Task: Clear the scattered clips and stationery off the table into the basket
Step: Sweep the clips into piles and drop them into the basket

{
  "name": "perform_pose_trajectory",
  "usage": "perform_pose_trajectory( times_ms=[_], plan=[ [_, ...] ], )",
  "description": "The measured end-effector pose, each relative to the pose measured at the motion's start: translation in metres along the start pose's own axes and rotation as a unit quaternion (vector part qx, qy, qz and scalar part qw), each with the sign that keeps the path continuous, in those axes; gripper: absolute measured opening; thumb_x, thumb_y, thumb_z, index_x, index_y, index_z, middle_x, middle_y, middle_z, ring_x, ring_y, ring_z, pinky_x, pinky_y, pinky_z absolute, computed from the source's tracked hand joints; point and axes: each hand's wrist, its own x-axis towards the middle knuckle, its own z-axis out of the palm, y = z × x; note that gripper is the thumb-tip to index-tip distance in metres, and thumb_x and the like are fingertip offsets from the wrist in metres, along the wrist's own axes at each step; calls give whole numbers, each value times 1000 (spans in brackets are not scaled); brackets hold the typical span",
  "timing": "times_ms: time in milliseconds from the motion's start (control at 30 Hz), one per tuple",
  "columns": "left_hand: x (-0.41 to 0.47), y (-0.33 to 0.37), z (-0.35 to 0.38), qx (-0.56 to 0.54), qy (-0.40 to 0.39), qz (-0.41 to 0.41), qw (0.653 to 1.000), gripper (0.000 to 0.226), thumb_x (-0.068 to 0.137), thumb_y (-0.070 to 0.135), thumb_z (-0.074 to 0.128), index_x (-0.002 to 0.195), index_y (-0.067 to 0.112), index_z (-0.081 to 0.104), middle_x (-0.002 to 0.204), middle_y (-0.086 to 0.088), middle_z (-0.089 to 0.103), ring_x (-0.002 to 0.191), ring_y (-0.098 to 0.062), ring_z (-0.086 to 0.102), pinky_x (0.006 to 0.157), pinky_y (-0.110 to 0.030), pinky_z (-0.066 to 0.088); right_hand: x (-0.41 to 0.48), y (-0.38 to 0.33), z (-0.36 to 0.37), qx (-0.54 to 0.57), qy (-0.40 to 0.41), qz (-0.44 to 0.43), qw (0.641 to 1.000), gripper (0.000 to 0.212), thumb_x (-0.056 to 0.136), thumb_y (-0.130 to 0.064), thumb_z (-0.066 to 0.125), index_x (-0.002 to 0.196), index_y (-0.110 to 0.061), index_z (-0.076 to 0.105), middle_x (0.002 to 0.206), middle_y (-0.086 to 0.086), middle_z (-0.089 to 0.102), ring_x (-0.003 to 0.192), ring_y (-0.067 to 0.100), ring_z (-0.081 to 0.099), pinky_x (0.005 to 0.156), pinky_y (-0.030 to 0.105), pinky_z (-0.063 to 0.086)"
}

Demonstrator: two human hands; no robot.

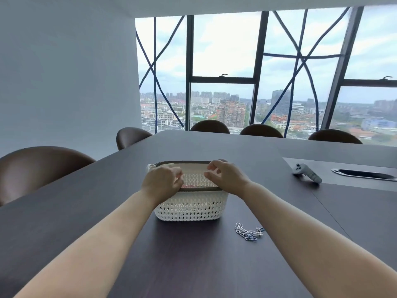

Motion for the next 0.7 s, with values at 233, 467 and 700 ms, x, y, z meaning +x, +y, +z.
perform_pose_trajectory(
  times_ms=[233,467,700],
  plan=[
    [-10,79,14,-53,90,190,976,28,79,30,42,78,19,68,78,4,66,74,-17,67,60,-25,52,-76,55,-32,-24,124,29,992,19,87,-26,58,104,-16,60,92,-7,58,81,15,57,78,32,49],
    [-37,152,99,-90,-334,130,929,71,91,55,39,148,22,13,158,-2,1,146,-17,1,119,-33,5,-182,134,-30,-96,-35,263,959,57,87,-42,56,135,-15,41,141,4,44,134,22,34,112,33,28],
    [-15,172,127,-64,-376,122,916,67,94,54,27,149,25,1,158,0,-9,145,-14,-10,118,-37,-3,-185,144,-16,-155,-179,302,923,90,84,-70,32,149,-19,-6,158,0,-10,146,16,-11,117,44,-7]
  ],
)
